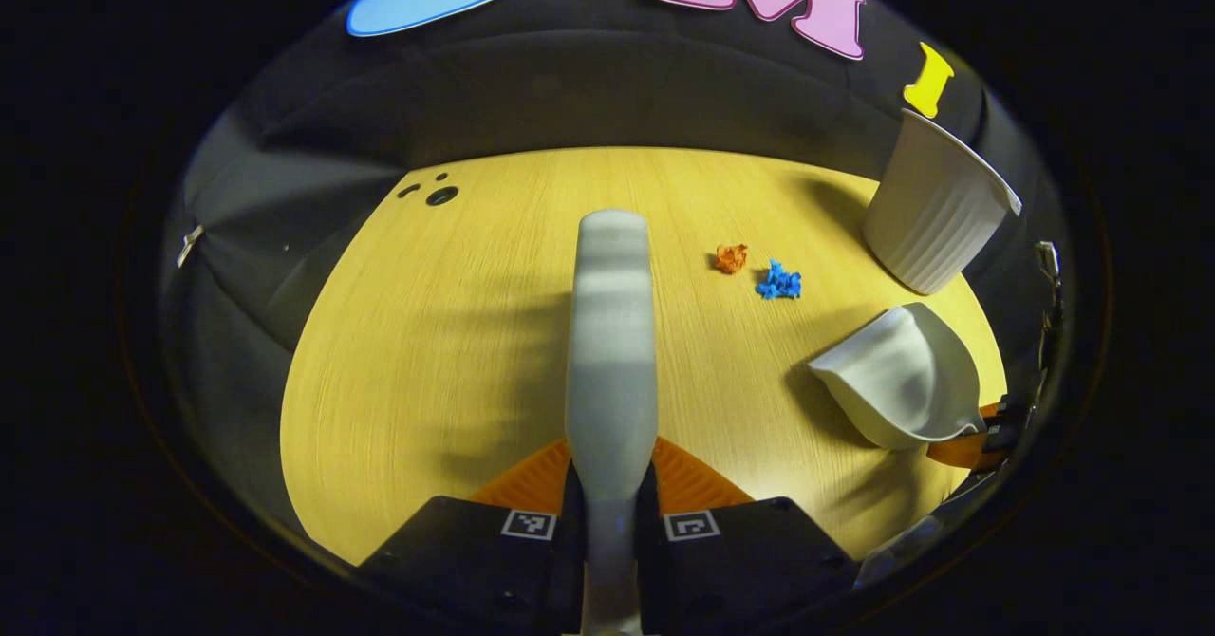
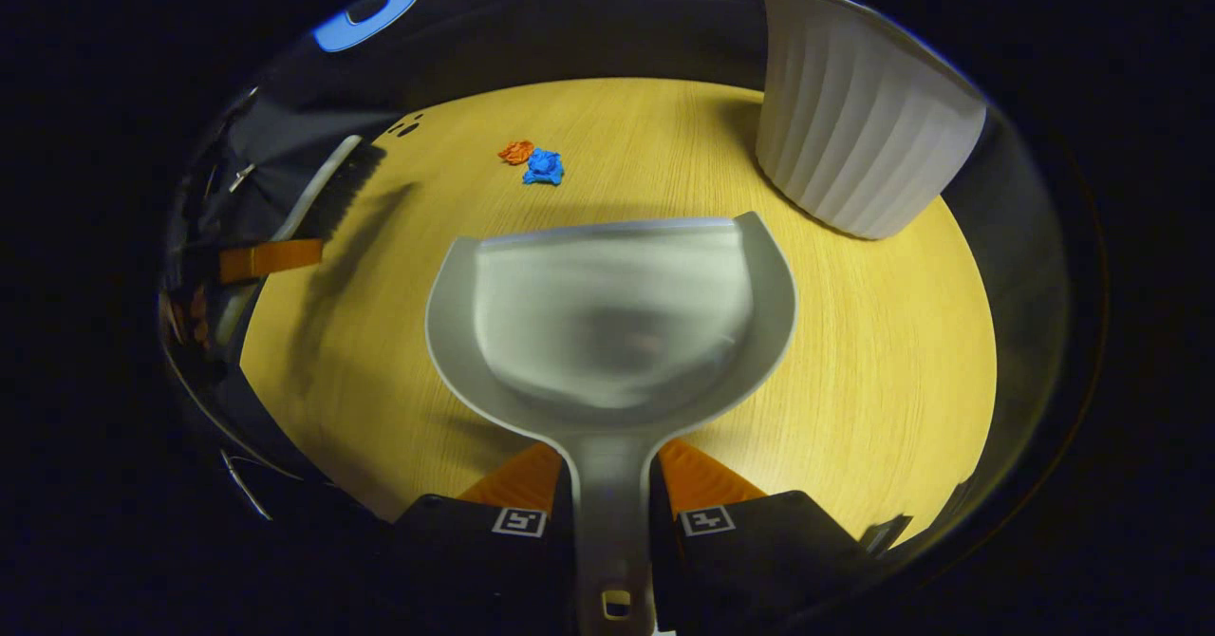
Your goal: Pick up the small broom and dustpan from the desktop, sweep the trash into the dustpan with the broom, and then empty the trash into the garbage bin.
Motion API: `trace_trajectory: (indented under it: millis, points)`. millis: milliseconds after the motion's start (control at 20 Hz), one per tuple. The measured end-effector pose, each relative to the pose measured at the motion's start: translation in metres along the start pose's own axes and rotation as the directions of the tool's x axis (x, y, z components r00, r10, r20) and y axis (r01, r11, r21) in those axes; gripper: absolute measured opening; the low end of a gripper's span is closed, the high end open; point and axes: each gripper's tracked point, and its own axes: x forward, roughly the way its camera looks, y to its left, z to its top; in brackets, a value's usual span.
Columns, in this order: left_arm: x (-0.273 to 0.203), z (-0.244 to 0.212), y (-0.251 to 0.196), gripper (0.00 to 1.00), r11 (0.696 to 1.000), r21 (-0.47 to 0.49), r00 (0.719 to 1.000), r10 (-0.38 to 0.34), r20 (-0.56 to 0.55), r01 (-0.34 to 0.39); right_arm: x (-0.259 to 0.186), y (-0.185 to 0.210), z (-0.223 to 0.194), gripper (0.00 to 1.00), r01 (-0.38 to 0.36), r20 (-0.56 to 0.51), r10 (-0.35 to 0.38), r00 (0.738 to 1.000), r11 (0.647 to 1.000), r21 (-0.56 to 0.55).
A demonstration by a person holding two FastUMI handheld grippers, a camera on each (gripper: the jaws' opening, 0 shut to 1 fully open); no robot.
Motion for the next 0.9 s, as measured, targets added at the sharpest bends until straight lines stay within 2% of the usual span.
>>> trace_trajectory:
  millis: [50, 100, 400, 450, 500, 600, 650, 700, 900]
  points:
    - [0.008, 0.009, 0.001, 0.27, 1.000, 0.017, 1.000, -0.007, -0.003, 0.007, -0.003, -0.003, 0.001, 0.36, -0.006, 0.001, 0.006, 1.000, 1.000, -0.022]
    - [0.018, 0.018, 0.002, 0.27, 0.999, 0.035, 1.000, -0.009, -0.008, 0.009, -0.005, -0.008, 0.001, 0.36, -0.006, -0.003, 0.006, 1.000, 0.999, -0.047]
    - [0.080, 0.063, 0.009, 0.27, 0.980, 0.197, 0.997, 0.005, -0.080, 0.011, -0.003, -0.036, -0.008, 0.36, 0.020, -0.049, -0.025, 0.998, 0.994, -0.111]
    - [0.088, 0.070, 0.007, 0.27, 0.973, 0.231, 0.996, 0.007, -0.090, 0.014, -0.002, -0.037, -0.011, 0.41, 0.018, -0.058, -0.026, 0.998, 0.993, -0.120]
    - [0.097, 0.076, 0.004, 0.27, 0.962, 0.273, 0.995, 0.008, -0.098, 0.019, -0.001, -0.038, -0.012, 0.36, 0.013, -0.066, -0.022, 0.998, 0.992, -0.129]
    - [0.111, 0.084, -0.004, 0.27, 0.927, 0.373, 0.993, 0.008, -0.116, 0.036, 0.003, -0.037, -0.013, 0.36, -0.001, -0.073, -0.009, 0.997, 0.991, -0.137]
    - [0.117, 0.089, -0.011, 0.27, 0.909, 0.413, 0.993, 0.002, -0.121, 0.049, 0.004, -0.036, -0.013, 0.41, -0.008, -0.075, -0.003, 0.997, 0.991, -0.136]
    - [0.123, 0.090, -0.019, 0.27, 0.892, 0.449, 0.992, -0.002, -0.125, 0.058, 0.006, -0.036, -0.012, 0.36, -0.015, -0.079, 0.004, 0.997, 0.991, -0.133]
    - [0.137, 0.097, -0.041, 0.27, 0.819, 0.564, 0.988, -0.024, -0.150, 0.105, 0.009, -0.034, -0.009, 0.36, -0.034, -0.089, 0.020, 0.996, 0.988, -0.154]
